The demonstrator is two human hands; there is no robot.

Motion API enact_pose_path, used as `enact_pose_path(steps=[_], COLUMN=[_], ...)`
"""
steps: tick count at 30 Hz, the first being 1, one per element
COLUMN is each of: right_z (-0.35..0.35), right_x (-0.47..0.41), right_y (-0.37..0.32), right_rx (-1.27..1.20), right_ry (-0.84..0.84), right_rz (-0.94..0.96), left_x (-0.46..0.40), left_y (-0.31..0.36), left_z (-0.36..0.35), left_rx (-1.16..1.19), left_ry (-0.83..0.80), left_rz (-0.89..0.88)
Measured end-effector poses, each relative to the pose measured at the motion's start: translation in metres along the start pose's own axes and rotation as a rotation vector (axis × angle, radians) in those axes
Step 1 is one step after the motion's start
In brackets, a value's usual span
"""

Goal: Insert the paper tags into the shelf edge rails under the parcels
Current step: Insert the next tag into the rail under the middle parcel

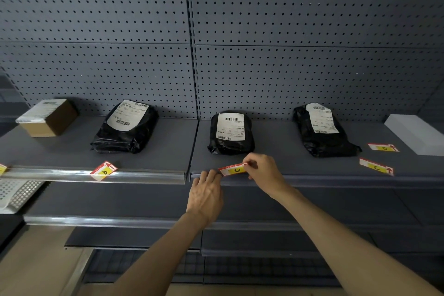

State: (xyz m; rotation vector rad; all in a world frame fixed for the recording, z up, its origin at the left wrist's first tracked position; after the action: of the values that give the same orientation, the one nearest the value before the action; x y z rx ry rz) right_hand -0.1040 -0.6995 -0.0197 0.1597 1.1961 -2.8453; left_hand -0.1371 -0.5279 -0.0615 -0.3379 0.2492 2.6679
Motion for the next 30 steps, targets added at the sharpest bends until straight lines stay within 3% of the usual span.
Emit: enact_pose_path(steps=[16,30], right_z=[-0.014,0.069], right_x=[-0.005,0.030], right_y=[0.004,0.026], right_rx=[0.195,0.429], right_ry=[-0.059,0.137], right_rz=[0.050,0.064], left_x=[0.001,-0.053], left_y=[-0.005,0.024], left_z=[0.003,0.044], left_rx=[0.039,0.096], left_ry=[0.001,0.019], left_rz=[-0.017,-0.102])
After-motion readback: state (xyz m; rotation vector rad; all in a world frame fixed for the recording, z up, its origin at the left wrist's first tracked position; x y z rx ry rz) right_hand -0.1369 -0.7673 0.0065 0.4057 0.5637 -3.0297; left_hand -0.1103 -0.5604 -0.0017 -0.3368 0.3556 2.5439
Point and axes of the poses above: each hand's wrist, its own x-axis away from the middle knuckle, its own z-axis out of the back of the hand, y = z × x, the point moved 3 cm from there along -x, towards the middle knuckle, and after that the axes turned 7 degrees about -z, right-handed, at the moved point
